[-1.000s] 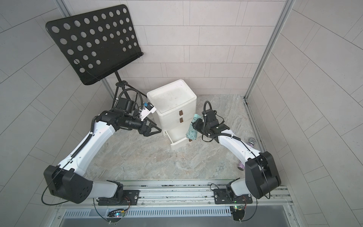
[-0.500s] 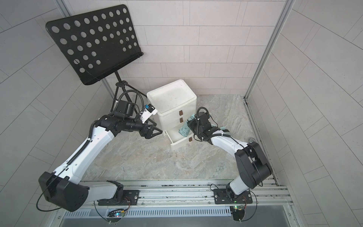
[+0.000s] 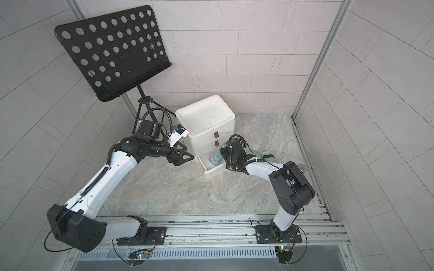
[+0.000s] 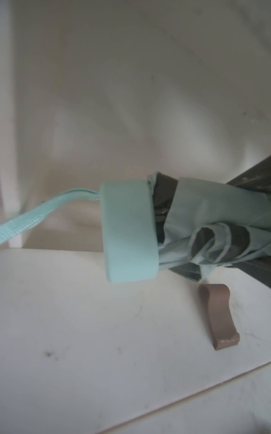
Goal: Place the umbrella in the drawer by color
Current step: Place the umbrella in the drawer.
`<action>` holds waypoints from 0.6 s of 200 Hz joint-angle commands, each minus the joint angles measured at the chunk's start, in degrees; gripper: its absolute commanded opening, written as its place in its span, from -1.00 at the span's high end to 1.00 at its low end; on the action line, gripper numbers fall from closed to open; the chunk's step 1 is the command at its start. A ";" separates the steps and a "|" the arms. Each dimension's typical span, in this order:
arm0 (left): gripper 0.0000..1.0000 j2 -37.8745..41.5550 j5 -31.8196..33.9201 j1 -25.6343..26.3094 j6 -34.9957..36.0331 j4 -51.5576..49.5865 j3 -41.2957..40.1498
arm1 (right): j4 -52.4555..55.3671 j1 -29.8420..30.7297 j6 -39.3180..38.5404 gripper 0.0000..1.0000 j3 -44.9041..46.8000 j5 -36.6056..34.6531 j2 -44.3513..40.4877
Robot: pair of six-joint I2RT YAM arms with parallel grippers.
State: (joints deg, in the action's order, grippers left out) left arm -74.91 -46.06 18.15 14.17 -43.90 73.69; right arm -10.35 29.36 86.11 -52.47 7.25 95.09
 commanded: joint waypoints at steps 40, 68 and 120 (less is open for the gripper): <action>-0.79 0.12 -0.07 0.24 0.85 0.74 -1.08 | -3.34 0.81 1.31 -0.11 -3.78 -0.33 0.20; -0.79 -0.06 0.01 0.25 0.85 0.47 -0.80 | 0.53 1.50 -1.31 -0.34 -5.74 -1.44 -1.96; -0.79 -0.14 0.25 0.24 0.37 -0.38 0.15 | 6.31 1.27 -6.79 -0.44 -6.07 -4.01 -8.88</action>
State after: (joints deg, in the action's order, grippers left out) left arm -74.94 -45.89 18.17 14.15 -43.57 73.47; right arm -8.08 30.72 82.59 -58.33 5.87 91.13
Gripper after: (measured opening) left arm 0.895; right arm 0.719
